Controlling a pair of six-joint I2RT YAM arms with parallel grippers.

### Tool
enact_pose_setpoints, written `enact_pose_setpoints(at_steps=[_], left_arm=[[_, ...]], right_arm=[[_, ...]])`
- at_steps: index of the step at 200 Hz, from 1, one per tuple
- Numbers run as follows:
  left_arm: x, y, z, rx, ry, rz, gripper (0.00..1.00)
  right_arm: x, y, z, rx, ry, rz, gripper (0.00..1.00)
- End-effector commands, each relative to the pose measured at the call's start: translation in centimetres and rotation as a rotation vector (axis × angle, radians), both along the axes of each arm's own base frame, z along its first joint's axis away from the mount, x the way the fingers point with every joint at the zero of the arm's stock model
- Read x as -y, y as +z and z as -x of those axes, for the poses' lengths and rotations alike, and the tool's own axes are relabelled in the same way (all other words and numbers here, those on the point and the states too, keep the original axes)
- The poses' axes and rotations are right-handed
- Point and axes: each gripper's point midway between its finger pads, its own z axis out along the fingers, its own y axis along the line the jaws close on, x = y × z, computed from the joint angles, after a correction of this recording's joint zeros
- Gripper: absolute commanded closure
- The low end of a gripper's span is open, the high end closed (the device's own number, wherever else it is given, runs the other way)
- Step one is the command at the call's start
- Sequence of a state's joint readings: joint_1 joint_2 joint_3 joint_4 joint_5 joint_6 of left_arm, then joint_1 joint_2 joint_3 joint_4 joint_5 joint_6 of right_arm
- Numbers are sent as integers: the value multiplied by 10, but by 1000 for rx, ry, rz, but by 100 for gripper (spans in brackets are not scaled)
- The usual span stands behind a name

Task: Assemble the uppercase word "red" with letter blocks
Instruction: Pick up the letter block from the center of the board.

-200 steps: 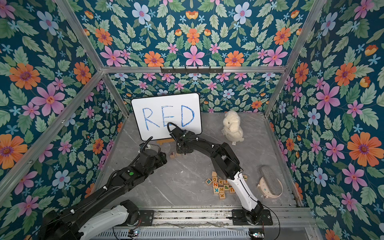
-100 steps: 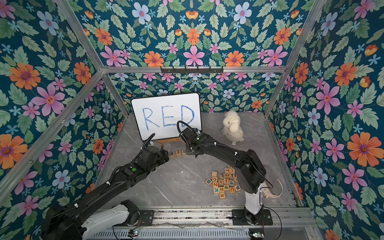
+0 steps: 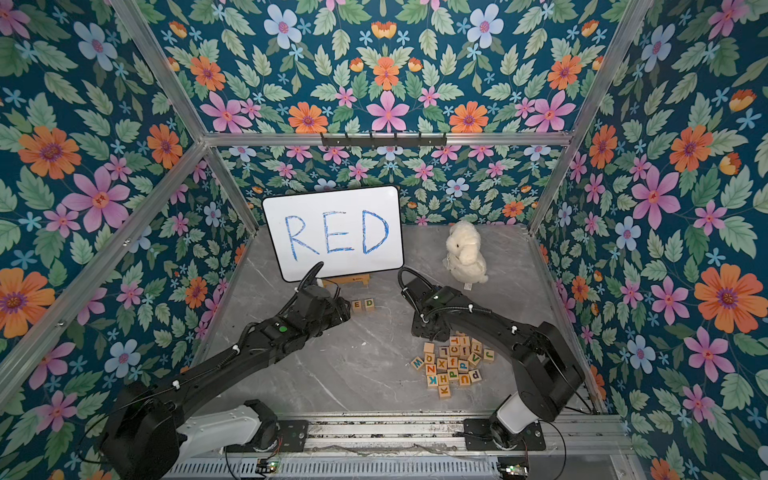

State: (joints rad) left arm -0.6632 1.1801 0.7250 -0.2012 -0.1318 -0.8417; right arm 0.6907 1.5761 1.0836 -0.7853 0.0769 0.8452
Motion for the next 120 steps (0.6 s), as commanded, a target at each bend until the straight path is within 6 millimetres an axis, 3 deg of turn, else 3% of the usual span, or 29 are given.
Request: enact_pose_setpoints(at_steps=[1, 45, 49, 76, 120], left_arm=[[4, 6, -3, 20, -11, 14, 23], [0, 2, 0, 15, -3, 11, 23], [1, 3, 1, 16, -3, 12, 23], [-3, 2, 3, 18, 7, 12, 23], [-7, 0, 5, 24, 17, 5, 23]], right_arm=[[4, -12, 15, -90, -20, 18, 50], [-1, -21, 13, -126, -39, 0, 52], [0, -30, 15, -154, -42, 22, 52], [2, -39, 16, -198, -63, 52, 54], [3, -40, 14, -193, -81, 58, 55]])
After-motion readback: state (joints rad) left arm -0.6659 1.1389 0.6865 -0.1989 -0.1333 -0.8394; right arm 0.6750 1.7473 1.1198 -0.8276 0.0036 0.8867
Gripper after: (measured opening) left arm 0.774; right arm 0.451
